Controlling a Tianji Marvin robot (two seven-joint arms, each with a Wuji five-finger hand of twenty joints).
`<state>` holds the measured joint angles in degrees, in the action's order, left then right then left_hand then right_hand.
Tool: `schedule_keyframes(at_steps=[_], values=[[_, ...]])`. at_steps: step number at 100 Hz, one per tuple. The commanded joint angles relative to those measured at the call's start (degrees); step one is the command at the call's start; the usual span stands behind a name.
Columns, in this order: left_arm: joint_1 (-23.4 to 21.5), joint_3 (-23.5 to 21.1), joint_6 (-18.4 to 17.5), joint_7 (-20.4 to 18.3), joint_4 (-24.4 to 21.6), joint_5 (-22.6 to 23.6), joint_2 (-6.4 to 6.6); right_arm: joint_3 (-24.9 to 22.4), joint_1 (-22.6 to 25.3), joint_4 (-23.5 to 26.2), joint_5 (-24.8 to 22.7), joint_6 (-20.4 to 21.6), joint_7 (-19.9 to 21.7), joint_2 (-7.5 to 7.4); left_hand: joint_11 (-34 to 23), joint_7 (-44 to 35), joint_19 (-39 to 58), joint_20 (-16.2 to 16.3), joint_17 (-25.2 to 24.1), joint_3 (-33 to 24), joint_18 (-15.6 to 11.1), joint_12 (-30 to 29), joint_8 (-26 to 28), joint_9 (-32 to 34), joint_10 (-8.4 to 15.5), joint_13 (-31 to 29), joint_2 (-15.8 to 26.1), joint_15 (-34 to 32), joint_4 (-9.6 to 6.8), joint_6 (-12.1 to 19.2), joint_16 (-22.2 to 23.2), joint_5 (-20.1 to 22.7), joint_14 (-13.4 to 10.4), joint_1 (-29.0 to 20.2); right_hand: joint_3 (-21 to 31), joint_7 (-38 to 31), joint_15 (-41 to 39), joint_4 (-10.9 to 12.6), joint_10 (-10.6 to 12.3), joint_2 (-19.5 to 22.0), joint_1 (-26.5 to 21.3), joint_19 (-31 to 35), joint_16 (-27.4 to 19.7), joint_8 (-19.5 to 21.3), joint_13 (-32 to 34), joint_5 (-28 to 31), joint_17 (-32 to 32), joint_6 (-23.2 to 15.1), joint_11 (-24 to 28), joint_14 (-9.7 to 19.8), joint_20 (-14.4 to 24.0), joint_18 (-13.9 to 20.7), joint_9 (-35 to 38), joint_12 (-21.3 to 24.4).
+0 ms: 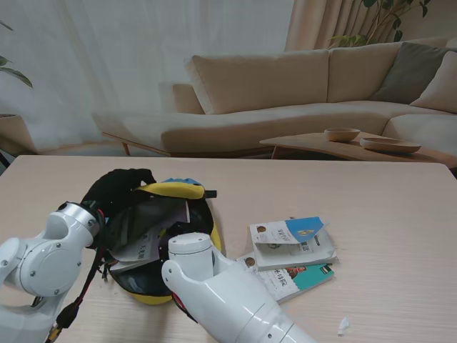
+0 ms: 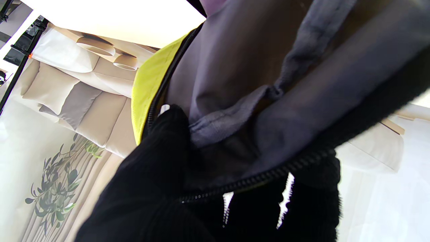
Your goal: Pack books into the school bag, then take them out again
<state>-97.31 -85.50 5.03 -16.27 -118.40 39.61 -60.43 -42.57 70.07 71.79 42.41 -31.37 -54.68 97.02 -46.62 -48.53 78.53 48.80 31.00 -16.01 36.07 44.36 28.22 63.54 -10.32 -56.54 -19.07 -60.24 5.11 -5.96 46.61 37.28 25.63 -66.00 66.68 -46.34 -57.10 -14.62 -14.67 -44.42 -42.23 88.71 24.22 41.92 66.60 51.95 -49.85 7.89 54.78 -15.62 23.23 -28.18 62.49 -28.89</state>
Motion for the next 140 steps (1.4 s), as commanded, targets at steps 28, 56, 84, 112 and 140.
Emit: schedule_keyframes(at_steps=[28, 56, 84, 112, 140], values=[[-0.12, -0.18, 0.49, -0.81, -1.1, -0.04, -0.25, 0.76, -0.23, -0.53, -3.54, -0.71, 4.44, 1.36, -4.31, -4.99, 4.2, 1.36, 0.59, -5.53, 1.95, 0.66, 0.24, 3.89, 0.51, -2.36, 1.17, -4.14, 0.47, 0.6, 0.09, 2.3, 1.03, -2.09, 2.3, -11.85, 9.33, 0.45, -0.82, 3.38, -4.36, -3.36, -3.28, -16.19, -1.98, -2.81, 3.42, -7.99, -5.59, -1.18, -1.94, 2.2, -3.74, 7.47], [-0.19, -0.32, 0.28, -0.73, -1.02, 0.03, -0.26, 0.4, 0.4, 1.4, -6.11, -2.4, 9.16, -0.43, -4.43, -5.05, 4.19, 1.33, 0.56, -5.43, 1.86, 0.71, 0.25, 3.78, 0.53, -2.25, 1.29, -4.13, 0.5, 0.59, 0.14, 2.14, 1.01, -2.08, 5.94, 10.72, 26.35, 9.09, -2.26, 2.25, 11.98, -15.92, -5.9, -16.17, -23.86, -17.06, 22.74, 3.19, -10.0, -0.56, -0.94, 5.71, -27.85, 6.4], [-0.24, -0.45, 0.18, -0.51, -0.9, 0.44, -0.28, -0.55, 1.33, 3.58, -9.85, -5.0, 10.59, -1.29, -4.51, -5.06, 4.19, 1.31, 0.54, -5.38, 1.85, 0.7, 0.22, 3.73, 0.58, -2.29, 1.3, -4.14, 0.47, 0.49, 0.17, 2.1, 1.03, -2.21, 0.86, 12.86, 33.12, 8.99, -3.11, 4.11, 13.2, -21.37, -7.74, -21.56, -37.09, -29.35, 30.95, 7.21, -11.18, 0.39, -1.95, 9.5, -42.11, 7.43], [-0.08, -0.52, 0.02, -0.42, -0.58, 1.0, -0.27, -0.44, 2.47, 6.39, -14.39, -4.75, 11.24, -2.19, -4.53, -5.11, 4.19, 1.3, 0.54, -5.39, 1.82, 0.66, 0.18, 3.85, 0.51, -2.37, 1.23, -4.15, 0.47, 0.35, 0.17, 2.18, 1.04, -2.25, -0.29, 14.42, 43.37, 8.51, -1.17, 4.35, 13.86, -30.84, -12.9, -30.96, -47.96, -38.27, 41.31, 7.81, -16.17, 3.35, -6.16, 16.39, -52.79, 10.65], [0.05, -0.7, -0.48, -0.42, -0.31, 1.35, -0.25, 0.44, 3.29, 8.38, -19.17, -3.85, 12.77, -3.11, -4.58, -5.16, 4.2, 1.29, 0.54, -5.44, 1.82, 0.68, 0.15, 3.8, 0.6, -2.43, 1.21, -4.13, 0.48, 0.3, 0.15, 2.16, 0.92, -2.23, -1.13, 12.19, 49.1, 8.73, 3.83, 6.45, 14.99, -34.92, -16.1, -34.31, -53.72, -44.88, 50.35, 4.21, -28.8, 9.4, -8.98, 22.7, -52.84, 15.58]])
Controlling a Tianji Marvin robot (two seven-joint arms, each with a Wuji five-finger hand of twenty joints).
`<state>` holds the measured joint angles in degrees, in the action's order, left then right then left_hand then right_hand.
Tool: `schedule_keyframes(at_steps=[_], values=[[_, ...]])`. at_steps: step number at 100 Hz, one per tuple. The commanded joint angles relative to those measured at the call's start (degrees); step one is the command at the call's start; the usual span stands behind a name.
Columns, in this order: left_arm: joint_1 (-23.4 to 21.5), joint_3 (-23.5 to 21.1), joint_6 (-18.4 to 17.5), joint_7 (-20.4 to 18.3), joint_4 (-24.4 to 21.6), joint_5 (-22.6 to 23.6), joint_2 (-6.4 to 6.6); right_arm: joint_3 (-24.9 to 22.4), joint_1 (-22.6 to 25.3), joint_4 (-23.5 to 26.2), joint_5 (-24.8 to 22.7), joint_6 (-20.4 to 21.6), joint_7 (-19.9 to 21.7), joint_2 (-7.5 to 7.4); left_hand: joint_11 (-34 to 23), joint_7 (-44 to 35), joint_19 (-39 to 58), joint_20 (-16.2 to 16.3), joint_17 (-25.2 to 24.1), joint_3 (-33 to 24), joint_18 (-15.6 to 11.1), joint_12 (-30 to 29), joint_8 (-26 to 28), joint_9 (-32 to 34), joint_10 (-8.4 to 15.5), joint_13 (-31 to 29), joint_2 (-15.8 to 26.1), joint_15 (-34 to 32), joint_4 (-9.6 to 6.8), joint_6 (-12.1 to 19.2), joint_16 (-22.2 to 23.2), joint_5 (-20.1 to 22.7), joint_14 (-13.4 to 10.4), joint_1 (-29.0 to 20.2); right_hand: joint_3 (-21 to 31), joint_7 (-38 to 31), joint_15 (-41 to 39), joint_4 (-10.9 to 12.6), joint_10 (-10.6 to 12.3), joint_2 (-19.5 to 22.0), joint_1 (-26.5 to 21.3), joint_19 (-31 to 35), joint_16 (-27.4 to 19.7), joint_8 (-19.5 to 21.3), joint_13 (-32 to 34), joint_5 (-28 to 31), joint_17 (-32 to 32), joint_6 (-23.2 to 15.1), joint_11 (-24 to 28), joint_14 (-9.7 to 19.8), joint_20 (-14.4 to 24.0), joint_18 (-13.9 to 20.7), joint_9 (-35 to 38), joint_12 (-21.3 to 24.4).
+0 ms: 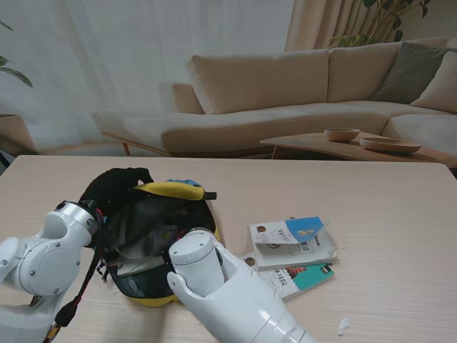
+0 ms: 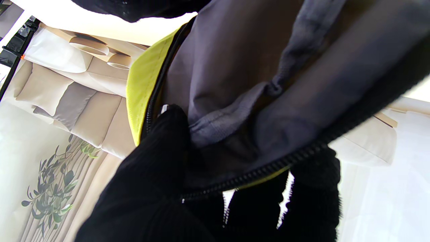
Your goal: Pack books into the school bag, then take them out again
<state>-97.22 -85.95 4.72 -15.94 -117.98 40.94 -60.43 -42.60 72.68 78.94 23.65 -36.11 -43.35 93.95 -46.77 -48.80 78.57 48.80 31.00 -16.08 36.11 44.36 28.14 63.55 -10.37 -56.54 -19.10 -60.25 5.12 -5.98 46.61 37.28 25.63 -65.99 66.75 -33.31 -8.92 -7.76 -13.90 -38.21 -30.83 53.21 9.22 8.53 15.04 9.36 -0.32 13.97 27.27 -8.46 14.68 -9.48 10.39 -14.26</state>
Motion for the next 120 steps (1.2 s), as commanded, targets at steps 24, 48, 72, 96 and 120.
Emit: schedule_keyframes(at_steps=[24, 48, 72, 96, 120], values=[[0.02, -0.26, -0.24, -0.78, -0.63, 0.08, -0.23, 1.53, 1.86, 3.37, -4.59, 1.93, 4.14, -1.5, -4.41, -4.89, 4.16, 1.28, 0.53, -5.38, 1.78, 0.66, 0.2, 3.73, 0.6, -2.43, 1.27, -4.11, 0.48, 0.26, 0.14, 2.1, 0.95, -2.24, -0.11, -2.64, -0.18, 2.34, 8.19, 1.51, 6.05, -5.37, -0.48, -1.58, -7.77, -4.53, 4.28, -6.02, -6.81, 9.21, -4.25, 10.36, -0.35, 2.77], [0.13, -0.28, -0.27, -0.87, -0.5, 0.0, -0.21, 2.12, 3.13, 5.02, -7.42, 2.31, 7.91, -3.41, -4.39, -4.89, 4.16, 1.28, 0.53, -5.37, 1.78, 0.65, 0.18, 3.7, 0.61, -2.35, 1.26, -4.09, 0.48, 0.3, 0.14, 2.08, 0.96, -2.24, -1.93, 1.83, 6.45, 2.87, 12.7, 5.15, 7.3, -19.37, -4.29, -4.78, -8.78, -4.15, 3.63, -9.81, -12.77, 14.52, -13.04, 14.39, -0.08, 4.85], [0.03, -0.31, -0.02, -0.79, -0.51, 0.18, -0.23, 2.51, 5.11, 7.86, -13.33, 2.45, 10.08, -5.43, -4.47, -4.9, 4.16, 1.27, 0.53, -5.34, 1.78, 0.67, 0.17, 3.79, 0.65, -2.39, 1.32, -4.13, 0.49, 0.36, 0.16, 2.03, 0.94, -2.22, -2.41, -3.52, 1.7, 3.43, 11.56, 6.75, 6.41, -15.57, -1.66, -2.08, -7.97, -4.41, 3.56, -9.33, -7.69, 12.83, -11.79, 13.54, 0.11, 2.49], [0.35, 0.09, 0.49, -0.85, 0.05, 0.44, -0.21, 1.14, 8.17, 13.72, -14.74, 4.2, 13.93, -9.16, -4.45, -4.91, 4.15, 1.26, 0.48, -5.25, 1.69, 0.66, 0.2, 3.54, 0.72, -2.27, 1.4, -4.08, 0.48, 0.38, 0.16, 1.95, 0.91, -2.18, -2.21, -6.73, -6.91, 3.51, 9.75, 6.62, 6.01, -4.62, 3.06, 0.58, -6.01, -0.91, 4.01, -8.72, 5.07, 10.1, -5.36, 11.51, -0.21, -2.44], [0.71, 0.52, 1.1, -1.37, 0.91, 1.11, -0.1, -1.55, 12.1, 20.82, -16.87, 4.64, 19.81, -13.7, -4.5, -4.94, 4.02, 1.2, 0.15, -5.0, 1.4, 0.67, 0.27, 3.32, 0.7, -1.86, 1.57, -3.98, 0.47, 0.64, 0.2, 1.78, 0.87, -2.15, -1.43, -7.95, -14.51, 3.62, 6.49, 6.21, 5.87, 5.39, 7.07, 3.65, -1.32, 6.71, 2.0, -6.71, 15.0, 6.28, 0.92, 7.35, 3.06, -5.7]])
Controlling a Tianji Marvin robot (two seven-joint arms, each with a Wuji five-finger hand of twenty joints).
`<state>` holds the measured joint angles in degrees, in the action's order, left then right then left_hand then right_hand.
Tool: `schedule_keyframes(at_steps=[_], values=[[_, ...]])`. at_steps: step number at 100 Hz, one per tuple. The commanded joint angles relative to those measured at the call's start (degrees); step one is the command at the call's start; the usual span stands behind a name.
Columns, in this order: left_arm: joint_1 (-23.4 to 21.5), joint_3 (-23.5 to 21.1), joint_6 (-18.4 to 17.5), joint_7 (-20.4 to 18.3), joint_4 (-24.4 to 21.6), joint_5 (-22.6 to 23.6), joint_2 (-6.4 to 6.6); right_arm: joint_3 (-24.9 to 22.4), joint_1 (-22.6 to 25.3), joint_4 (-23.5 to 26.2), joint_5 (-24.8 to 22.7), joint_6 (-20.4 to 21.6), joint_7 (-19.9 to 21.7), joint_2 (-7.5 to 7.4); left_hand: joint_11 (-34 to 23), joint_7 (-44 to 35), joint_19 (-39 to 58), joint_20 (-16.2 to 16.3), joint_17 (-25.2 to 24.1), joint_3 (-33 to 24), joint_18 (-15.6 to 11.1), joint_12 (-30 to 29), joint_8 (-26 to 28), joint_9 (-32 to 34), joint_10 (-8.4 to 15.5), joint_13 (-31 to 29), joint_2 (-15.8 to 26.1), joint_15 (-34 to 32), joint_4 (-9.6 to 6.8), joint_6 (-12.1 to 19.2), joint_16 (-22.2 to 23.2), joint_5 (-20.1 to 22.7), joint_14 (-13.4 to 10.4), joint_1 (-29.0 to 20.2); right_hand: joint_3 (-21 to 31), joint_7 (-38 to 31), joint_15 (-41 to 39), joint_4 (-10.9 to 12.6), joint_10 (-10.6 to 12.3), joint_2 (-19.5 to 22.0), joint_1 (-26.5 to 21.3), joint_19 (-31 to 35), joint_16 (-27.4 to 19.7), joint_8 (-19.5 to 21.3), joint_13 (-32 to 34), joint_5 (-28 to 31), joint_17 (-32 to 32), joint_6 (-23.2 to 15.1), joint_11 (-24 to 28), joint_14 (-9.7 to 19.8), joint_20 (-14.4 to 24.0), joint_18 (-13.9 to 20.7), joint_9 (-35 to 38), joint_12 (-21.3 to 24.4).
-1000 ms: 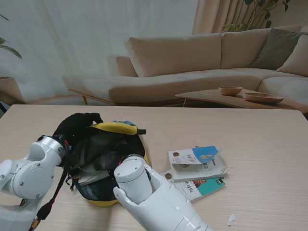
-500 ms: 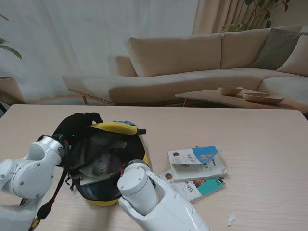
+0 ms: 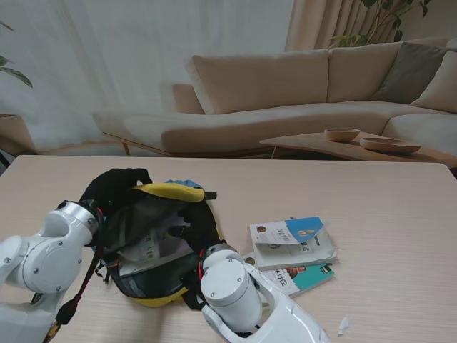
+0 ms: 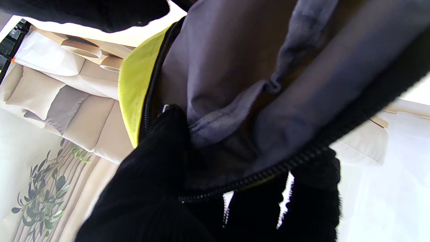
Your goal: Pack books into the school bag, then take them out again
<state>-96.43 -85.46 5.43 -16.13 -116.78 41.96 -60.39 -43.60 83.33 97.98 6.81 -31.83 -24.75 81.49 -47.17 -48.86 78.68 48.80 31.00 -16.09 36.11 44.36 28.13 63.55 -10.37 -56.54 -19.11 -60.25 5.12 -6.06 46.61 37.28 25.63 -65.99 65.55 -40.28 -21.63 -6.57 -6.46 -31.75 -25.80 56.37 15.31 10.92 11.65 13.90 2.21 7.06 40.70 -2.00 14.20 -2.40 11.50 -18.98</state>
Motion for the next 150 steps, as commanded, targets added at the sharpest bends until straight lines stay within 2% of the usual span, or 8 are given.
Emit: schedule_keyframes(at_steps=[1, 29, 48, 99, 114, 128, 135, 150], values=[[-0.07, 0.05, 0.41, -1.23, -0.27, 0.13, -0.13, -0.71, 1.63, 2.09, -0.16, 0.42, 1.51, -1.46, -4.08, -4.87, 3.88, 1.19, 0.1, -4.97, 1.38, 0.67, 0.28, 3.25, 0.72, -1.82, 1.59, -3.97, 0.47, 0.75, 0.2, 1.76, 0.86, -2.14, -0.2, -0.96, -1.89, 2.45, -1.05, -0.25, 0.8, 2.28, 1.02, 1.29, 2.17, 2.24, -0.59, 0.27, 1.6, -0.26, 1.44, 0.23, 2.04, -0.98], [0.13, 1.13, 0.74, -3.14, 0.41, 1.43, 0.24, -7.33, 8.41, 11.44, -3.35, 4.52, 9.37, -7.62, -3.8, -4.85, 3.34, 1.02, -0.96, -4.23, 0.79, 0.56, 0.47, 2.76, 0.91, -0.85, 1.98, -3.49, 0.43, 1.33, 0.21, 1.39, 0.81, -2.07, -0.56, -0.12, -2.08, 2.59, -1.35, 0.19, 0.11, 2.34, 1.18, 1.95, 1.75, 2.72, -0.38, 0.6, 1.38, -0.33, 1.77, 0.2, 2.11, -0.91], [0.45, 3.18, 1.51, -4.74, 1.16, 3.07, 0.56, -12.44, 13.04, 15.6, -5.5, 9.04, 12.34, -10.2, -3.17, -4.62, 3.0, 0.84, -1.45, -3.7, 0.38, 0.23, 0.46, 2.59, 1.01, -0.41, 2.24, -2.84, 0.3, 1.58, 0.04, 1.18, 0.78, -2.11, -0.16, 0.39, -2.03, 2.7, -1.63, -0.31, 0.1, 2.46, 1.14, 2.33, 2.24, 3.2, -0.82, 0.86, 1.27, -0.74, 1.98, -0.21, 2.49, -0.87], [-1.19, 11.96, 6.74, -4.56, 3.35, 8.29, 0.8, -20.53, 16.69, 18.95, -4.87, 13.82, 14.18, -11.68, -2.16, -4.42, 1.48, -0.08, -4.3, -1.16, -1.41, -0.44, 0.86, 0.46, 1.4, 2.61, 3.54, -1.17, -0.19, 3.31, -0.12, -0.43, 0.47, -2.39, 0.06, 2.34, -1.18, 2.6, -1.77, -0.7, 0.0, 2.07, 0.74, 2.58, 1.87, 3.34, -0.62, 1.34, 0.58, -0.66, 2.06, -0.21, 2.05, -0.64], [-2.99, 13.38, 9.12, -5.21, 2.37, 9.67, 0.94, -21.37, 16.88, 19.03, -4.59, 14.54, 13.71, -11.61, 0.36, -3.05, -1.39, -1.31, -9.35, 0.23, -3.61, -1.79, 1.43, -3.88, 1.2, 7.89, 3.09, 2.31, -0.93, 3.79, -0.65, -3.67, 0.37, -1.84, 0.14, 2.58, -1.1, 2.6, -1.84, -0.89, -0.09, 2.0, 0.7, 2.7, 1.86, 3.49, -0.64, 1.37, 0.6, -0.75, 2.05, -0.21, 2.07, -0.65], [-5.99, 12.58, 10.1, -6.91, 0.28, 11.1, 1.15, -21.8, 16.69, 18.71, -4.89, 14.98, 13.47, -11.59, 13.17, 3.83, -6.53, -5.32, -19.76, -9.92, -8.03, 3.61, 3.75, -13.96, 1.42, 20.23, -1.07, 14.41, -0.57, 2.59, -3.61, -11.85, -2.06, 9.61, 0.28, 2.79, -1.03, 2.6, -1.81, -0.98, -0.01, 1.85, 0.66, 2.84, 1.83, 3.49, -0.53, 1.34, 0.57, -0.62, 2.01, -0.26, 1.99, -0.64], [-7.78, 11.25, 9.59, -8.45, -1.3, 11.8, 1.31, -21.95, 16.58, 18.58, -4.99, 15.03, 13.36, -11.57, 14.13, 9.3, -10.79, -8.63, -24.73, -17.29, -9.32, -7.39, 3.9, -22.97, 0.6, 25.94, 0.21, 21.0, -2.12, 1.74, -6.47, -15.6, -3.47, 20.39, 0.32, 2.89, -0.97, 2.58, -1.77, -1.05, 0.06, 1.73, 0.64, 2.9, 1.71, 3.44, -0.46, 1.38, 0.56, -0.57, 1.97, -0.38, 1.89, -0.64], [-11.25, 8.02, 6.4, -9.58, -4.17, 12.56, 1.36, -22.28, 16.24, 18.13, -5.17, 15.11, 13.45, -11.59, 22.21, 15.73, -20.89, -11.26, -31.04, -13.69, -11.22, -13.93, 0.81, -33.18, 1.29, 34.0, -1.99, 30.83, -1.3, 1.79, -10.35, -21.72, -5.74, 27.68, 0.37, 3.03, -0.89, 2.55, -1.71, -1.15, 0.19, 1.57, 0.59, 3.05, 1.62, 3.31, -0.38, 1.29, 0.53, -0.45, 1.9, -0.51, 1.69, -0.63]])
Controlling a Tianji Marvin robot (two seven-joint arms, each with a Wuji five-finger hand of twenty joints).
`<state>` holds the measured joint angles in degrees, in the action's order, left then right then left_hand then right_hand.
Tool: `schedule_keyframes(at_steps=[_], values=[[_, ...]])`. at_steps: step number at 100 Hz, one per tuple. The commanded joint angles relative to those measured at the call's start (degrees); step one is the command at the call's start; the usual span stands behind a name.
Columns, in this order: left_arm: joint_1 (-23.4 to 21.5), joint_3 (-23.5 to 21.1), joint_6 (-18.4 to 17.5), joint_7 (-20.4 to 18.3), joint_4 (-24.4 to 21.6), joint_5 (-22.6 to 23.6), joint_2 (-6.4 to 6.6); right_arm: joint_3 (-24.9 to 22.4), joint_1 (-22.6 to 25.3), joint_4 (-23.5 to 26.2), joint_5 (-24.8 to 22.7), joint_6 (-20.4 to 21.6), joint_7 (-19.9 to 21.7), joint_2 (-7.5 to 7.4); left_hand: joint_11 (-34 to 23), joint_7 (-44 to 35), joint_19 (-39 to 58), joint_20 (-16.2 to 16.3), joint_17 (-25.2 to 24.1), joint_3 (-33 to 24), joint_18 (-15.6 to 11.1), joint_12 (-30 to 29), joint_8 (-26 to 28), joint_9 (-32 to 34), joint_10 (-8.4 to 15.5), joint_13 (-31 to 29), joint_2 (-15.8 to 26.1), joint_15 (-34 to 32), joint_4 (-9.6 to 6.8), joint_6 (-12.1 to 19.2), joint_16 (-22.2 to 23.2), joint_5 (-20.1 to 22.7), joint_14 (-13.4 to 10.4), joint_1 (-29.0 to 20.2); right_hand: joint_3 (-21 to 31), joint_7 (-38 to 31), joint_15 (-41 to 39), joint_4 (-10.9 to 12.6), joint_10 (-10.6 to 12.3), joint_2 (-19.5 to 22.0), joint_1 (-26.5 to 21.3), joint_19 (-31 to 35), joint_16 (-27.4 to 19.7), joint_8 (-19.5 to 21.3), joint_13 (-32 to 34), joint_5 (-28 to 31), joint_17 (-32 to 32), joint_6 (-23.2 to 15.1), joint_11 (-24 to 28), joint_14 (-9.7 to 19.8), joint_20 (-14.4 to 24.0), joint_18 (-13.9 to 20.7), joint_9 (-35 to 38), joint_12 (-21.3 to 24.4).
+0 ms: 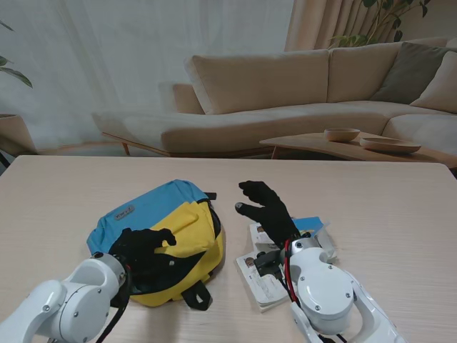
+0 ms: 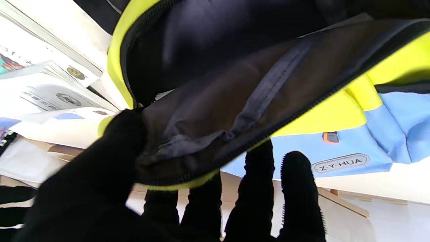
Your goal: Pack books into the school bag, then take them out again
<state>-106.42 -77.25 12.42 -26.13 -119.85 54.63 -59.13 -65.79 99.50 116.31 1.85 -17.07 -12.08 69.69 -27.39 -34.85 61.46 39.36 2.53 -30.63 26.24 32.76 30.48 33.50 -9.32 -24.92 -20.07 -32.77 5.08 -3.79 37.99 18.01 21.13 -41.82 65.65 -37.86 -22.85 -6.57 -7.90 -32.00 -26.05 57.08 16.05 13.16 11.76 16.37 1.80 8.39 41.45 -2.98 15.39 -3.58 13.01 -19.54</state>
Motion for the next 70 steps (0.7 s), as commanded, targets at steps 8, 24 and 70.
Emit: schedule_keyframes(at_steps=[8, 24, 70], values=[[-2.9, -1.9, -2.09, 0.08, -2.68, -0.35, 0.1, -0.4, -0.02, -0.49, -0.27, 0.46, 0.71, 0.22, 5.15, 4.61, -7.74, -2.08, -4.35, 2.25, -1.77, -4.16, -3.12, -5.75, 0.17, 4.6, -1.22, 6.43, -0.76, -0.45, -2.7, -3.55, -1.56, 6.72, 0.33, 0.58, 0.29, 2.56, -0.31, -1.15, 0.47, 0.85, -0.14, 0.9, 1.64, 0.97, -0.06, 0.06, -0.16, 0.36, 0.7, 0.54, 0.3, -0.08], [-5.12, -4.33, -4.18, 2.31, -4.4, -2.15, -0.27, -1.36, -0.31, -1.28, -0.86, 0.76, 1.68, -0.08, 6.76, 5.82, -10.11, -1.9, -4.97, 3.82, -1.59, -5.17, -3.86, -6.06, -0.49, 5.17, -0.18, 7.97, -0.51, -0.41, -3.08, -3.33, -1.15, 8.43, 0.45, 0.57, 0.32, 2.57, -0.19, -1.44, 0.99, 0.8, -0.17, 1.12, 1.98, 1.4, -0.19, -0.29, -0.18, 0.38, 0.67, 0.22, 0.65, -0.05], [-2.82, -5.3, -6.84, 11.88, -1.44, -6.93, -1.63, -3.94, -2.29, -5.43, -8.8, 2.52, 7.73, -2.24, 11.8, 9.29, -20.19, -3.44, -6.9, 9.65, -2.36, -8.56, -6.2, -8.14, -1.1, 8.61, 4.12, 15.94, -2.14, 1.04, -6.95, -0.91, -1.51, 3.11, 1.89, -0.08, 0.05, 2.77, 0.78, -3.89, 2.55, 0.99, -0.05, 2.83, 5.69, 6.63, -2.12, -2.98, -0.97, 0.35, 0.75, -1.82, 5.29, 0.08]])
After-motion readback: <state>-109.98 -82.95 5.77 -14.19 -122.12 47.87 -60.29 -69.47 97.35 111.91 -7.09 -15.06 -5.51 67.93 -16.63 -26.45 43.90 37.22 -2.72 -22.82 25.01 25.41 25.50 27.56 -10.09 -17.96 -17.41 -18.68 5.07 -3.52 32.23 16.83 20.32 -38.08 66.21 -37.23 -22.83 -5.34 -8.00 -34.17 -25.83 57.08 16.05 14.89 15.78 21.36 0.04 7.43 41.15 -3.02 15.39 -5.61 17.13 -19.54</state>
